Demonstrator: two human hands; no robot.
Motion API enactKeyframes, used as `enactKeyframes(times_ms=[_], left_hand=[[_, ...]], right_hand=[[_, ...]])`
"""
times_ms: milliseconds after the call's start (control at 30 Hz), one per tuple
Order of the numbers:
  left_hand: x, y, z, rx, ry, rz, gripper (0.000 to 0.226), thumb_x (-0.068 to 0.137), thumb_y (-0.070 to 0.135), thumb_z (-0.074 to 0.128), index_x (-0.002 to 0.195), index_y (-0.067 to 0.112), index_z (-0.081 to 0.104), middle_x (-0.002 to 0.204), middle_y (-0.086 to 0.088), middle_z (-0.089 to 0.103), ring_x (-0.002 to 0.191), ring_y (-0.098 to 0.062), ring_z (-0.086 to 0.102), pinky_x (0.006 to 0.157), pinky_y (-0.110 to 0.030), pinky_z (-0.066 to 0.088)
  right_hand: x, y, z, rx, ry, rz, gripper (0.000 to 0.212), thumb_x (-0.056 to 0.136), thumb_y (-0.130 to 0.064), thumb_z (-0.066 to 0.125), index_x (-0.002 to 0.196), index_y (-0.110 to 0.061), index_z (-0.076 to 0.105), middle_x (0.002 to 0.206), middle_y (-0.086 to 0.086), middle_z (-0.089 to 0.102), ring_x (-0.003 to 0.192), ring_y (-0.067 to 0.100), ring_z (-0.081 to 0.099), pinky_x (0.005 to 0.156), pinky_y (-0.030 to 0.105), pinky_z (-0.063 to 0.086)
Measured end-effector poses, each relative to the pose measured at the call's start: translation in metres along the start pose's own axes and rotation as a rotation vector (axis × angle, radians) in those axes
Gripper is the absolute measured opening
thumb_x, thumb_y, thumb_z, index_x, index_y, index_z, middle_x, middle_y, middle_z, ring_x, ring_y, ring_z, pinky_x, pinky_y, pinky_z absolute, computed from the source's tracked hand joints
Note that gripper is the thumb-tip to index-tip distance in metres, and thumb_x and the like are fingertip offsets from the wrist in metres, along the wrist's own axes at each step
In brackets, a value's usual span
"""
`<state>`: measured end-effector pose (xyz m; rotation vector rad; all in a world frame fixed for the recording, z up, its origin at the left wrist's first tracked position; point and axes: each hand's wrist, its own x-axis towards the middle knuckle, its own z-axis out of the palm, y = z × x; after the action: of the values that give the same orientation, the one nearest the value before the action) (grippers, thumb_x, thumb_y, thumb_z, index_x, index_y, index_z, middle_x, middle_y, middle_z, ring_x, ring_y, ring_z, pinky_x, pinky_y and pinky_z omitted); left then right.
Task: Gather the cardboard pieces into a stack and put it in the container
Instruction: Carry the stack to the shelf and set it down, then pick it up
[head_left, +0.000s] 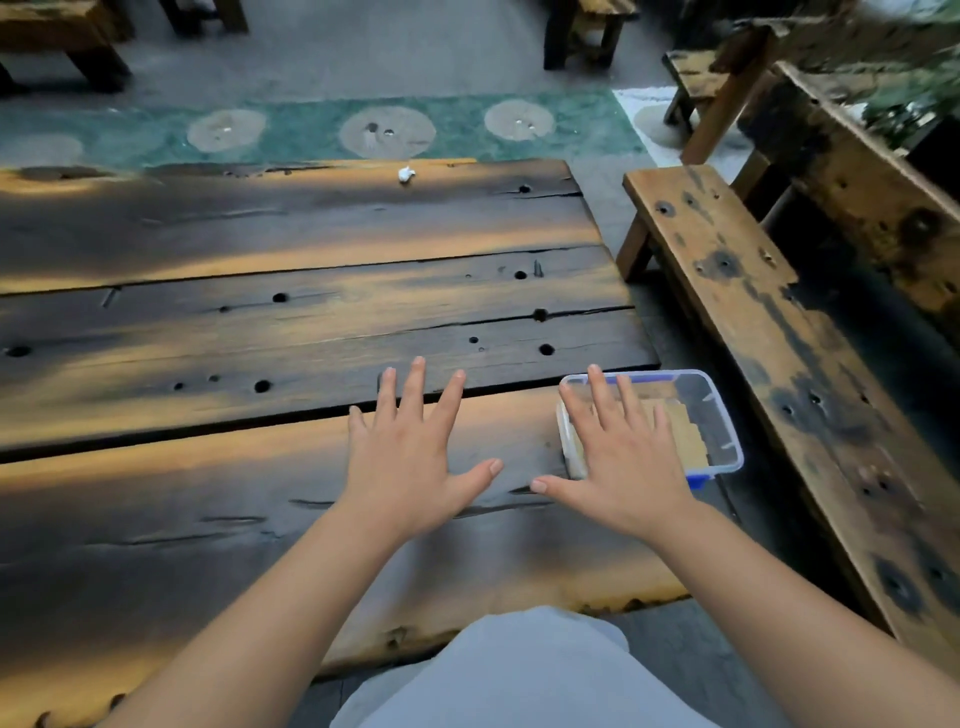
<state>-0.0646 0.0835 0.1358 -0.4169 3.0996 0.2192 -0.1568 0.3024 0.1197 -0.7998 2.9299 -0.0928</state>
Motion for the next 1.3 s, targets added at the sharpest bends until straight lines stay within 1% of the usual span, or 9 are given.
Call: enactKeyframes(times_ms=[167, 333, 500, 700, 800, 933, 1067, 1167, 1300], left_hand=[[0.012, 0.009, -0.002, -0.053, -0.011, 0.097, 0.101, 0.064, 0.091, 0.02, 0.149, 0.042, -0.006, 0.163, -0.003, -0.007, 0.148, -0.031, -0.004, 0.109, -0.065, 0.02], [0.019, 0.02, -0.001, -0.058, -0.017, 0.204, 0.102, 0.063, 0.093, 0.018, 0.148, 0.043, -0.008, 0.163, -0.003, -0.007, 0.148, -0.031, -0.004, 0.109, -0.065, 0.018], [0.015, 0.04, -0.004, -0.041, -0.02, 0.298, 0.103, 0.063, 0.093, 0.019, 0.149, 0.042, -0.006, 0.163, -0.004, -0.004, 0.149, -0.031, -0.002, 0.11, -0.063, 0.018], [0.004, 0.077, -0.009, -0.043, -0.024, 0.393, 0.102, 0.065, 0.091, 0.022, 0.149, 0.041, -0.007, 0.163, -0.003, -0.004, 0.148, -0.031, 0.0, 0.11, -0.062, 0.019], [-0.001, 0.104, -0.009, -0.029, -0.018, 0.454, 0.102, 0.065, 0.091, 0.021, 0.149, 0.041, -0.005, 0.163, -0.004, -0.003, 0.148, -0.031, 0.001, 0.11, -0.062, 0.02], [-0.014, 0.155, -0.006, -0.02, 0.006, 0.542, 0.099, 0.067, 0.089, 0.025, 0.15, 0.039, 0.005, 0.163, -0.006, 0.004, 0.148, -0.032, 0.007, 0.108, -0.058, 0.025], [-0.033, 0.218, 0.0, -0.031, 0.004, 0.654, 0.097, 0.068, 0.09, 0.025, 0.15, 0.041, 0.004, 0.163, -0.006, 0.006, 0.148, -0.032, 0.008, 0.109, -0.059, 0.027], [-0.051, 0.269, 0.006, -0.045, -0.009, 0.736, 0.097, 0.067, 0.091, 0.023, 0.149, 0.042, 0.002, 0.162, -0.006, 0.007, 0.147, -0.033, 0.009, 0.108, -0.063, 0.026], [-0.076, 0.329, 0.014, -0.028, -0.011, 0.851, 0.097, 0.07, 0.088, 0.029, 0.15, 0.039, 0.006, 0.162, -0.008, 0.01, 0.147, -0.033, 0.012, 0.104, -0.062, 0.028]], right_hand=[[-0.02, 0.006, -0.002, 0.008, 0.026, 0.118, 0.114, 0.057, -0.099, 0.012, 0.152, -0.037, 0.003, 0.162, -0.004, -0.01, 0.149, 0.03, 0.0, 0.112, 0.061, 0.013], [-0.047, 0.01, -0.003, -0.041, 0.015, 0.255, 0.112, 0.061, -0.099, 0.008, 0.153, -0.035, 0.001, 0.163, 0.0, -0.007, 0.149, 0.027, -0.002, 0.113, 0.061, 0.009], [-0.072, 0.015, -0.008, -0.037, 0.009, 0.352, 0.112, 0.06, -0.098, 0.003, 0.153, -0.035, 0.0, 0.164, 0.0, -0.005, 0.149, 0.026, 0.0, 0.114, 0.06, 0.01], [-0.105, 0.035, -0.018, 0.006, 0.004, 0.443, 0.111, 0.059, -0.097, 0.007, 0.152, -0.035, -0.001, 0.163, -0.002, -0.01, 0.149, 0.023, 0.0, 0.114, 0.06, 0.011], [-0.125, 0.053, -0.024, 0.041, 0.008, 0.486, 0.11, 0.06, -0.095, 0.014, 0.152, -0.035, -0.001, 0.163, -0.002, -0.012, 0.15, 0.022, -0.001, 0.116, 0.059, 0.011], [-0.161, 0.086, -0.03, 0.077, 0.022, 0.554, 0.109, 0.061, -0.094, 0.014, 0.152, -0.037, -0.003, 0.163, -0.003, -0.013, 0.15, 0.021, -0.001, 0.116, 0.059, 0.01], [-0.212, 0.127, -0.032, 0.095, 0.052, 0.629, 0.106, 0.063, -0.093, 0.016, 0.151, -0.038, -0.003, 0.163, -0.003, -0.01, 0.15, 0.021, 0.001, 0.116, 0.058, 0.011], [-0.254, 0.159, -0.03, 0.098, 0.078, 0.712, 0.105, 0.064, -0.095, 0.012, 0.151, -0.038, -0.003, 0.163, -0.004, -0.008, 0.149, 0.02, 0.002, 0.116, 0.058, 0.012], [-0.306, 0.191, -0.026, 0.105, 0.096, 0.823, 0.105, 0.063, -0.095, 0.006, 0.151, -0.038, 0.0, 0.164, -0.003, -0.004, 0.149, 0.021, 0.005, 0.114, 0.058, 0.013]])
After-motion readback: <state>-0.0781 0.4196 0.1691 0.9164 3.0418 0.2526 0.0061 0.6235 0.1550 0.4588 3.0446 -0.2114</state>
